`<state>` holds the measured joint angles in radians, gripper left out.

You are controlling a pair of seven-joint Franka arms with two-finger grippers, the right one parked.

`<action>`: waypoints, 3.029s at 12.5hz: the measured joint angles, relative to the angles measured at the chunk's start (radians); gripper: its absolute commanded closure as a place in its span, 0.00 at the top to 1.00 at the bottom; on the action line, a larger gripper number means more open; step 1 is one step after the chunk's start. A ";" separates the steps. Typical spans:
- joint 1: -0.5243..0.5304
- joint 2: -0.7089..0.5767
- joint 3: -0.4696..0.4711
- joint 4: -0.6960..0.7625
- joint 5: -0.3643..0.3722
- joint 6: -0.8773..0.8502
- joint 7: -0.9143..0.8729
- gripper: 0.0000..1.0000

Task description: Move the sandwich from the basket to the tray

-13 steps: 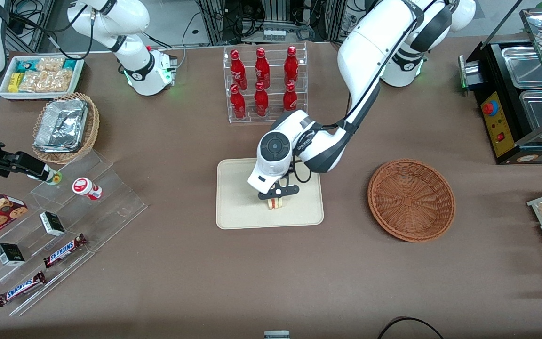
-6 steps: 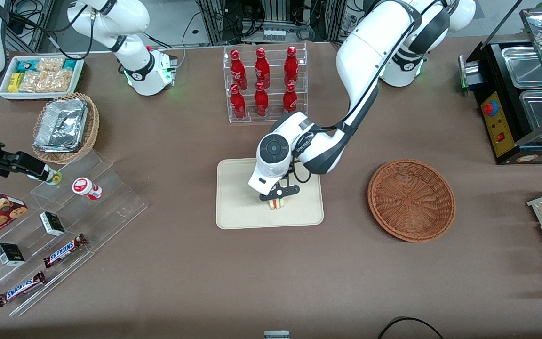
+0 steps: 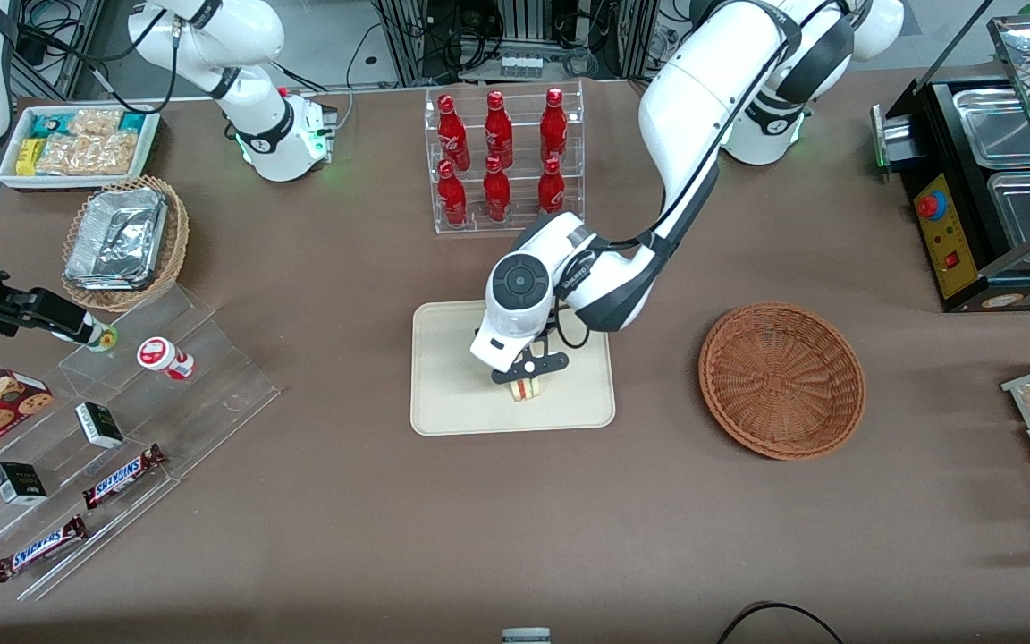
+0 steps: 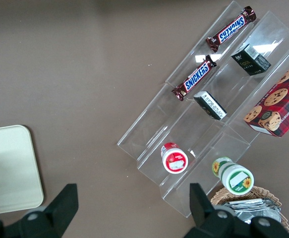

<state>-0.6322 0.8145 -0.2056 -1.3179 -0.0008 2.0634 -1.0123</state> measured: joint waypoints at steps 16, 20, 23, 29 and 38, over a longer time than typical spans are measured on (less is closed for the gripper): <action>0.188 -0.258 0.023 0.056 0.009 -0.313 0.192 1.00; 0.304 -0.341 0.025 -0.017 0.010 -0.384 0.453 1.00; 0.420 -0.446 0.025 -0.133 0.009 -0.389 0.657 1.00; 0.574 -0.642 0.026 -0.300 0.007 -0.455 0.896 1.00; 0.643 -0.817 0.049 -0.330 0.009 -0.599 0.974 1.00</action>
<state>0.0106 -0.0029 -0.1570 -1.6476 0.0083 1.4647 -0.0384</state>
